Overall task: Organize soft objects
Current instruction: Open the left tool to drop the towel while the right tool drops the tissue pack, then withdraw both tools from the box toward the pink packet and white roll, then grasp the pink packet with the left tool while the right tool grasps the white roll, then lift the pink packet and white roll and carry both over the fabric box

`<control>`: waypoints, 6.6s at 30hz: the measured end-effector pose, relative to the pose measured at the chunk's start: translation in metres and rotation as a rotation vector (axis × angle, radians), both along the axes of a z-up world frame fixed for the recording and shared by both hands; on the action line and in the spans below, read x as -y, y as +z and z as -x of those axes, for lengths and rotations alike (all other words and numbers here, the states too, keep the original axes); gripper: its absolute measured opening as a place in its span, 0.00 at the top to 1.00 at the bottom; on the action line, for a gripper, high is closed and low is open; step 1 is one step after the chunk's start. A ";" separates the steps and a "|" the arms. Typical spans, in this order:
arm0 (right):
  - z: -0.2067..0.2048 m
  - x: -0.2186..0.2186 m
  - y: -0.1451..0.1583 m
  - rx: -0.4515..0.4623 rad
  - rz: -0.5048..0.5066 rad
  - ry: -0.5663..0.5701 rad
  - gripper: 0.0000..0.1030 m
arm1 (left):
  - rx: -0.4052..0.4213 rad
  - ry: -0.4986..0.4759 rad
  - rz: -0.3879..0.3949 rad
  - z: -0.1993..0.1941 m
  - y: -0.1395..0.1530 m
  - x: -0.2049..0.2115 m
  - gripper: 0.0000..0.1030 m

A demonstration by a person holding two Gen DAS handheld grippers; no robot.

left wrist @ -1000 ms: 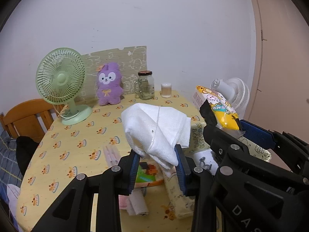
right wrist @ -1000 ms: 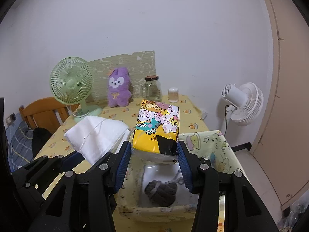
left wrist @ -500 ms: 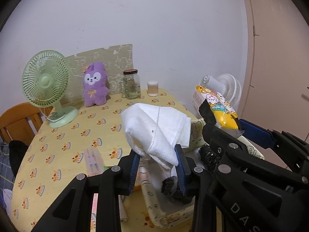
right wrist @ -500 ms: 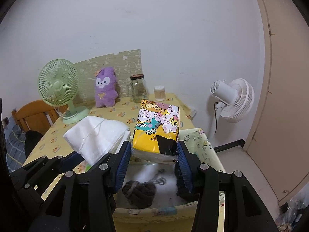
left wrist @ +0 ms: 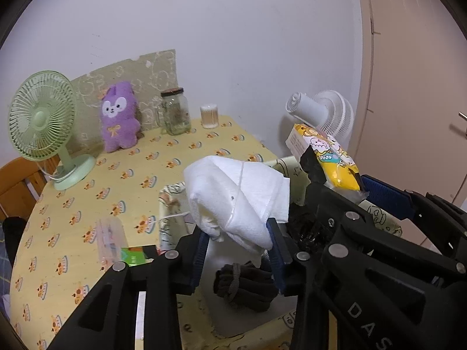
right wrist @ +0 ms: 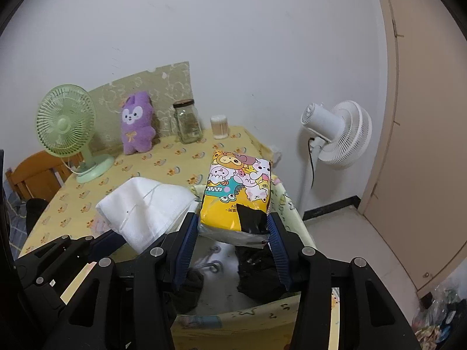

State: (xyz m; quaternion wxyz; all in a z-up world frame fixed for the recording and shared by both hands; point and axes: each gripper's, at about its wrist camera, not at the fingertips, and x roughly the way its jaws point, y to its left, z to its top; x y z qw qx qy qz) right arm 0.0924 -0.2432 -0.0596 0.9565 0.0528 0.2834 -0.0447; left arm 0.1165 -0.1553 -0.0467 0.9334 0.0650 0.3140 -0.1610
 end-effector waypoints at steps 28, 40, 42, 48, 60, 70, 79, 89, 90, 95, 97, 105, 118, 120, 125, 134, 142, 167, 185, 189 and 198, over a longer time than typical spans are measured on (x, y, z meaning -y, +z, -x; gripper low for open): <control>-0.004 -0.001 -0.003 -0.040 -0.012 0.009 0.15 | 0.003 -0.021 0.003 0.006 0.003 -0.002 0.18; 0.009 -0.023 0.014 -0.007 0.006 0.028 0.15 | 0.039 0.010 0.027 0.020 0.017 -0.027 0.17; 0.011 -0.027 0.016 -0.003 0.009 0.030 0.14 | 0.044 0.017 0.029 0.021 0.018 -0.032 0.17; 0.016 -0.041 0.022 0.009 0.013 0.032 0.11 | 0.062 0.035 0.035 0.028 0.023 -0.046 0.17; 0.027 -0.071 0.030 0.044 0.018 0.040 0.03 | 0.100 0.056 0.042 0.041 0.030 -0.078 0.09; 0.035 -0.094 0.031 0.061 0.006 0.060 0.01 | 0.115 0.072 0.048 0.053 0.032 -0.101 0.07; 0.040 -0.118 0.031 0.070 0.014 0.111 0.04 | 0.118 0.100 0.043 0.062 0.032 -0.122 0.07; 0.039 -0.141 0.020 0.042 0.009 0.159 0.13 | 0.092 0.138 0.037 0.064 0.020 -0.145 0.07; 0.040 -0.143 0.019 0.040 0.008 0.163 0.13 | 0.088 0.143 0.034 0.065 0.018 -0.147 0.07; 0.039 -0.156 0.011 0.029 0.006 0.180 0.13 | 0.075 0.161 0.024 0.066 0.010 -0.159 0.07; 0.038 -0.161 0.007 0.022 0.006 0.189 0.13 | 0.062 0.171 0.019 0.065 0.005 -0.164 0.07; 0.027 -0.180 -0.013 -0.023 -0.002 0.232 0.18 | 0.019 0.194 0.012 0.059 -0.014 -0.180 0.07; 0.006 -0.200 -0.041 -0.109 -0.007 0.266 0.33 | -0.062 0.221 0.015 0.041 -0.042 -0.200 0.07; 0.002 -0.201 -0.046 -0.124 -0.001 0.265 0.35 | -0.075 0.225 0.010 0.038 -0.047 -0.201 0.07; -0.005 -0.204 -0.057 -0.145 0.027 0.247 0.38 | -0.109 0.224 -0.001 0.028 -0.060 -0.201 0.07; -0.020 -0.203 -0.077 -0.206 0.066 0.216 0.46 | -0.165 0.214 -0.020 0.015 -0.079 -0.198 0.07; -0.034 -0.200 -0.096 -0.272 0.055 0.211 0.74 | -0.200 0.200 -0.044 0.006 -0.091 -0.195 0.08; -0.032 -0.215 -0.077 -0.193 0.026 0.335 0.87 | -0.193 0.250 0.007 0.000 -0.085 -0.210 0.08; -0.051 -0.193 -0.087 -0.233 -0.034 0.272 0.87 | -0.215 0.209 -0.001 -0.027 -0.094 -0.192 0.39; -0.052 -0.194 -0.086 -0.230 -0.038 0.274 0.87 | -0.199 0.217 0.013 -0.028 -0.093 -0.193 0.59; -0.044 -0.196 -0.081 -0.208 -0.022 0.295 0.87 | -0.201 0.243 0.016 -0.017 -0.090 -0.197 0.61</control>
